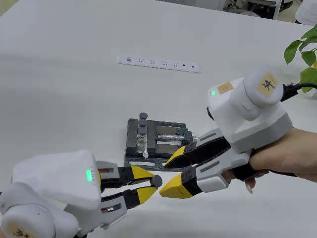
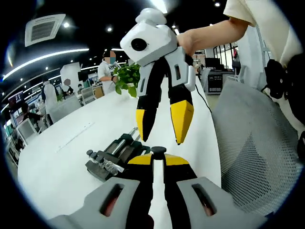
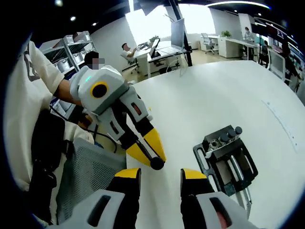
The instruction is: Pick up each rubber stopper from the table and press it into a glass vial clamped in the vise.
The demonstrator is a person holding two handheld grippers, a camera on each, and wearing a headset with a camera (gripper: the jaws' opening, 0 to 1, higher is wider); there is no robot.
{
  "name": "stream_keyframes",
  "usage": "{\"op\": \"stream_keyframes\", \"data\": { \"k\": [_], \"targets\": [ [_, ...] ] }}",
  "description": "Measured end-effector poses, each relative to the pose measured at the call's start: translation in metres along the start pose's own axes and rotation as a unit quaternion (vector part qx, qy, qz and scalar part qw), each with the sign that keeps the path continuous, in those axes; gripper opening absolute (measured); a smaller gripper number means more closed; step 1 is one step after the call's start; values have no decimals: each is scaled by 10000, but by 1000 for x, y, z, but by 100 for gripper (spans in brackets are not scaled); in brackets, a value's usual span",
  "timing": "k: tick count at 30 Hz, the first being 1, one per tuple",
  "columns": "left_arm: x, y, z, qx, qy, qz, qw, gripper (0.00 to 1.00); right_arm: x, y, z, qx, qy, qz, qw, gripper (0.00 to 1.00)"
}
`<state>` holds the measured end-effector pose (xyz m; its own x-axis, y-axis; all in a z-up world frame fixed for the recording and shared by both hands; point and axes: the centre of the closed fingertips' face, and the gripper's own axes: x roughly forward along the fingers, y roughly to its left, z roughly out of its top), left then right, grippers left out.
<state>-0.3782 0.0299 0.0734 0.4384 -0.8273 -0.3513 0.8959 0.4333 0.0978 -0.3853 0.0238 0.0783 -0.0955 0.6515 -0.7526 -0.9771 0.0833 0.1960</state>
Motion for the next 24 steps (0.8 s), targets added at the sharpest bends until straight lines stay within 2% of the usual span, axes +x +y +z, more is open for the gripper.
{"op": "stream_keyframes", "data": {
  "k": [2, 4, 5, 7, 11, 12, 14, 20, 24],
  "targets": [
    [0, 1, 0, -105, -26, -20, 9999, 3, -1, 0, -1, -428, 102, -88, 9990, 30],
    [0, 2, -1, -207, -21, -29, 9998, 3, -1, -5, 0, -807, 164, -316, 9961, 30],
    [1, 2, -1, -284, -25, -37, 9996, 3, -1, -5, -4, -1101, 370, -344, 9926, 30],
    [1, 0, -2, -375, -32, -67, 9993, 3, 0, -1, 1, -1370, 332, -332, 9895, 30],
    [2, -3, -1, -438, -28, -112, 9990, 3, 0, 5, 11, -1575, 135, -271, 9870, 27],
    [3, -4, 0, -450, -43, -122, 9989, 3, 0, 5, 12, -1745, 148, -262, 9842, 27],
    [3, -6, 0, -469, -55, -144, 9988, 3, 0, 6, 11, -1783, 215, -231, 9835, 26],
    [4, -13, 4, -466, -81, -248, 9986, 3, 1, 9, 5, -2133, 420, -153, 9760, 21],
    [5, -15, 5, -471, -91, -296, 9984, 3, 3, 11, 1, -2210, 482, -92, 9740, 18]
  ]
}}
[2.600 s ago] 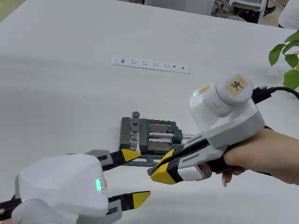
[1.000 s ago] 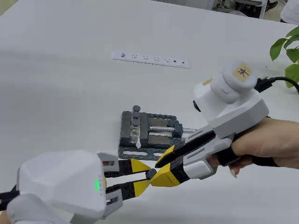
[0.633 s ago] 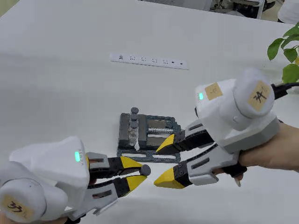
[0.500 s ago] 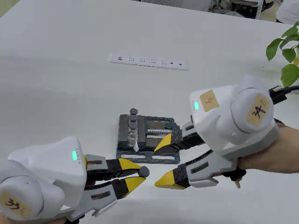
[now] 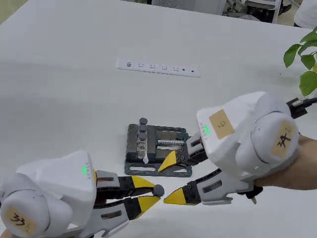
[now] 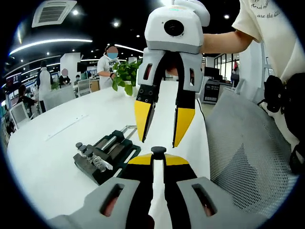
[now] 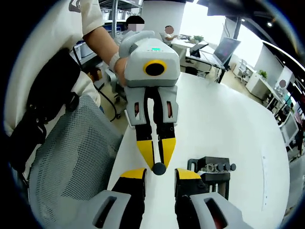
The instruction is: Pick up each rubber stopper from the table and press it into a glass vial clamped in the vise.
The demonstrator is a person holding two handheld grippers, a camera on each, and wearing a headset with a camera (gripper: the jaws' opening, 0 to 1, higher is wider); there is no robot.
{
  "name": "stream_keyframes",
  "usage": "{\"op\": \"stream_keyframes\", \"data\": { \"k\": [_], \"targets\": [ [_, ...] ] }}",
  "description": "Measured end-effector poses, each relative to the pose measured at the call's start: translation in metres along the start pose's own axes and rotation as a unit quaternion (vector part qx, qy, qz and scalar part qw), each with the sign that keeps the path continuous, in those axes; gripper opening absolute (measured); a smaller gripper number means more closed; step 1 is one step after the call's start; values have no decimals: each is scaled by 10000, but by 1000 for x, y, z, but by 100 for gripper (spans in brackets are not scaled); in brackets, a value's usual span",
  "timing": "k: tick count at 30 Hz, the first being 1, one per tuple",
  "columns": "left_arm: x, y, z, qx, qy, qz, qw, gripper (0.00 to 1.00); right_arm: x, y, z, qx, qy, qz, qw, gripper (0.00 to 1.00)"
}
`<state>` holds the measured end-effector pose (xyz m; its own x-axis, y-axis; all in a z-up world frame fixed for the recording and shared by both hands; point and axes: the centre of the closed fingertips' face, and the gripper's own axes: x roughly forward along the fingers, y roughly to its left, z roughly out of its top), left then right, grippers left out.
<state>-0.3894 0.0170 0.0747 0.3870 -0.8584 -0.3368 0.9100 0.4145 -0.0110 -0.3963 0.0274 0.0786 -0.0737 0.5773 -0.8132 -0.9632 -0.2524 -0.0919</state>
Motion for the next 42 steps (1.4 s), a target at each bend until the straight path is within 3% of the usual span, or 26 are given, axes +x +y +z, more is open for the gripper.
{"op": "stream_keyframes", "data": {
  "k": [7, 24, 42],
  "targets": [
    [2, -3, 2, -10, -27, -60, 10000, 3, 2, -1, -5, -41, 58, -32, 10000, 12],
    [1, -4, 1, -38, -65, -85, 9999, 3, 6, 3, -5, -129, 110, 49, 9998, 7],
    [6, -4, -1, 317, 53, -118, 9994, 3, 5, 5, -7, 161, 263, 215, 9993, 7]
  ]
}}
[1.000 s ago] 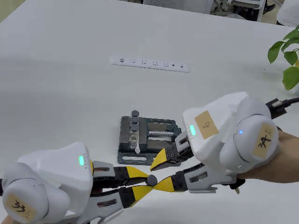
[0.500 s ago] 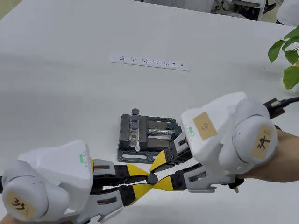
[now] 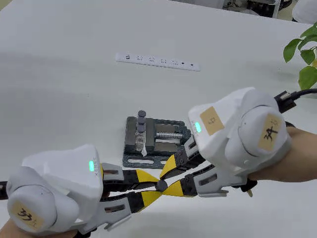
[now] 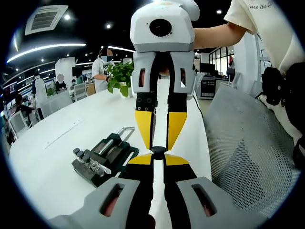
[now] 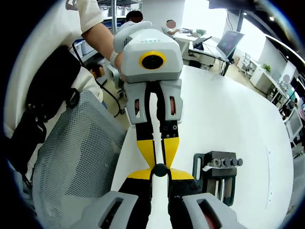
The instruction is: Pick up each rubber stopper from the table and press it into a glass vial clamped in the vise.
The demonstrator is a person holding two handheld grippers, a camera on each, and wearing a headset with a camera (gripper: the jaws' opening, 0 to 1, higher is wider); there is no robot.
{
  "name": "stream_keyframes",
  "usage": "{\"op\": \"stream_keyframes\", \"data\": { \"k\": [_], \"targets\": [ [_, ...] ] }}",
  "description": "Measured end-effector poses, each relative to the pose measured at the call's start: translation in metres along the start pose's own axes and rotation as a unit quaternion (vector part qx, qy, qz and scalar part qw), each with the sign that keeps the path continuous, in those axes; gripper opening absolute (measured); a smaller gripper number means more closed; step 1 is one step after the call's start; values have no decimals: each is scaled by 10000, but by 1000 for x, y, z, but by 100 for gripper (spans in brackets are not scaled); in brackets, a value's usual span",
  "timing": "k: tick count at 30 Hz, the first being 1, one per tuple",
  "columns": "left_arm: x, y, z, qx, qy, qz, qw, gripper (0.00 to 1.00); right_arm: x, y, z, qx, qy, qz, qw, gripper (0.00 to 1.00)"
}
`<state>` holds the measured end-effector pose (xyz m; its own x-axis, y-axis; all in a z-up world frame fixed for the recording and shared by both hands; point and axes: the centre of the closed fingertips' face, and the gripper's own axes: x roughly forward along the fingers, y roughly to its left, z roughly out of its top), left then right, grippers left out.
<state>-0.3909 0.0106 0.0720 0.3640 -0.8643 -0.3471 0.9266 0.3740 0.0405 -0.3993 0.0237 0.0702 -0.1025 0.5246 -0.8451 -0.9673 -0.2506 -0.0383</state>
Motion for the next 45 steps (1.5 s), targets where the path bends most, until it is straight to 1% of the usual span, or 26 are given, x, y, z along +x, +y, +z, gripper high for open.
{"op": "stream_keyframes", "data": {
  "k": [10, 11, 13, 15, 18, 19, 20, 21, 22, 24, 25, 26, 27, 29, 30, 31, 32, 35, 37, 39, 40, 41, 42, 43, 44, 45],
  "targets": [
    [0, 1, -1, -32, 2, 13, 10000, 3, 1, 0, 1, 21, 26, 12, 10000, 6],
    [0, 2, -1, 14, -1, 55, 10000, 4, 1, 0, 1, 32, 25, -10, 10000, 6],
    [0, 1, -2, -39, 8, 15, 10000, 4, 1, 1, 0, 63, 28, 33, 10000, 6],
    [0, 1, -2, -22, 8, 33, 10000, 4, 2, 0, 0, 55, 31, 27, 10000, 6],
    [0, 3, -2, -160, -12, 75, 9998, 6, 2, -1, 1, 89, 11, -8, 10000, 6],
    [-1, 6, -3, -251, -15, 158, 9996, 8, 2, -4, 0, 98, 22, -72, 9999, 6],
    [-1, 8, -3, -294, -19, 225, 9993, 14, 2, -5, -1, 111, 34, -108, 9999, 6],
    [-2, 10, -6, -382, 9, 307, 9988, 18, 2, -6, -2, 132, 42, -114, 9998, 6],
    [-2, 11, -7, -365, 47, 334, 9988, 22, 2, -6, -2, 145, 43, -115, 9998, 6],
    [-4, 14, -9, -414, 43, 425, 9982, 30, 3, -6, -4, 158, 58, -115, 9998, 6],
    [-5, 16, -11, -476, 53, 485, 9977, 32, 3, -5, -4, 155, 68, -102, 9998, 6],
    [-6, 20, -15, -525, 102, 604, 9967, 36, 3, -5, -5, 142, 70, -105, 9998, 6],
    [-6, 22, -17, -602, 111, 659, 9959, 40, 4, -5, -4, 127, 66, -109, 9998, 6],
    [-9, 28, -19, -825, 48, 822, 9932, 47, 4, -6, -4, 128, 53, -132, 9998, 6],
    [-9, 30, -20, -885, 39, 856, 9924, 50, 4, -6, -4, 133, 50, -137, 9998, 6],
    [-11, 33, -22, -927, 58, 949, 9911, 53, 4, -6, -4, 135, 49, -144, 9998, 6],
    [-12, 35, -23, -940, 75, 1021, 9903, 58, 4, -6, -4, 137, 48, -152, 9998, 6],
    [-14, 40, -25, -1022, 89, 1195, 9875, 71, 4, -6, -5, 157, 53, -143, 9998, 6],
    [-16, 42, -26, -1068, 86, 1276, 9860, 77, 5, -7, -6, 156, 70, -135, 9998, 6],
    [-18, 48, -25, -1089, 34, 1478, 9830, 86, 6, -7, -7, 163, 74, -129, 9998, 6],
    [-19, 49, -24, -1133, 3, 1494, 9823, 91, 7, -7, -7, 167, 72, -127, 9998, 6],
    [-21, 53, -26, -1237, -16, 1617, 9791, 96, 7, -7, -8, 180, 77, -115, 9997, 6],
    [-22, 55, -26, -1269, -27, 1650, 9781, 99, 8, -7, -9, 183, 80, -107, 9997, 6],
    [-23, 55, -26, -1277, -61, 1616, 9785, 99, 8, -7, -9, 185, 85, -101, 9997, 6],
    [-24, 56, -27, -1333, -91, 1643, 9773, 99, 9, -7, -10, 190, 98, -93, 9997, 6],
    [-26, 59, -27, -1321, -97, 1721, 9761, 99, 9, -8, -11, 190, 103, -94, 9997, 6]
  ]
}}
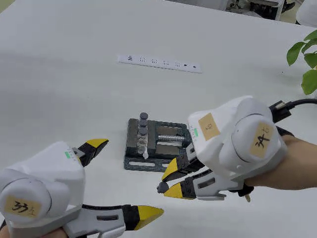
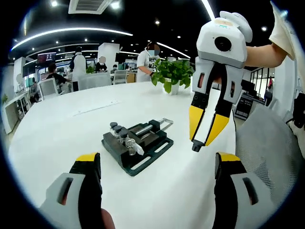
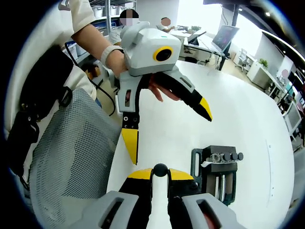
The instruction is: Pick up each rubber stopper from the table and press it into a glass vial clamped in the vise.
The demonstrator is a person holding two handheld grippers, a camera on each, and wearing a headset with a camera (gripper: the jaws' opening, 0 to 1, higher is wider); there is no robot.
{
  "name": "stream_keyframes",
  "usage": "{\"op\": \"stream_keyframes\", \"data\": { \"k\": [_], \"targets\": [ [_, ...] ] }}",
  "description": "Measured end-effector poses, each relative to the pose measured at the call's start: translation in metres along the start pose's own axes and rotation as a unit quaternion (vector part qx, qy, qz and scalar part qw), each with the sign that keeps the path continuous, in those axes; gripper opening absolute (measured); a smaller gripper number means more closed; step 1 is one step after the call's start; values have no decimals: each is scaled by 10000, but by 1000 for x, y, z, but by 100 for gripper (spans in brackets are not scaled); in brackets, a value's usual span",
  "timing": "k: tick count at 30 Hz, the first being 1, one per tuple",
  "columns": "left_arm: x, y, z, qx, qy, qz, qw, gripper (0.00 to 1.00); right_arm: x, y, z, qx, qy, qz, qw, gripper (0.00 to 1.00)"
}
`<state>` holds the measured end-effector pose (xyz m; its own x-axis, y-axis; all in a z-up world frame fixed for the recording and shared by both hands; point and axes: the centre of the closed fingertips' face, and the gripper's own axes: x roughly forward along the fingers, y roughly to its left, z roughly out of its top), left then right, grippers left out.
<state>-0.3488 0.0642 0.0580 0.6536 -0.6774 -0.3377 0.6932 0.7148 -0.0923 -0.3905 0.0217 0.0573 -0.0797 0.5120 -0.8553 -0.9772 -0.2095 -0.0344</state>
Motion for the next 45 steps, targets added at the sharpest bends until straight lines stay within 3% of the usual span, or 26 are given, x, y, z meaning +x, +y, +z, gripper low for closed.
{"op": "stream_keyframes", "data": {
  "k": [14, 27, 33, 45],
  "targets": [
    [-8, 10, -5, -41, 36, 91, 9999, 99, 2, -21, -2, -124, 143, 87, 9998, 6],
    [-12, 19, -8, -120, 101, 136, 9998, 99, -4, -78, 11, -595, 389, 56, 9975, 6],
    [-13, 22, -11, -143, 238, 50, 9996, 99, 1, -99, 12, -834, 590, 149, 9947, 6],
    [-20, 32, -18, -202, 476, 62, 9986, 99, 22, -110, 5, -1210, 1020, 447, 9864, 5]
  ]
}}
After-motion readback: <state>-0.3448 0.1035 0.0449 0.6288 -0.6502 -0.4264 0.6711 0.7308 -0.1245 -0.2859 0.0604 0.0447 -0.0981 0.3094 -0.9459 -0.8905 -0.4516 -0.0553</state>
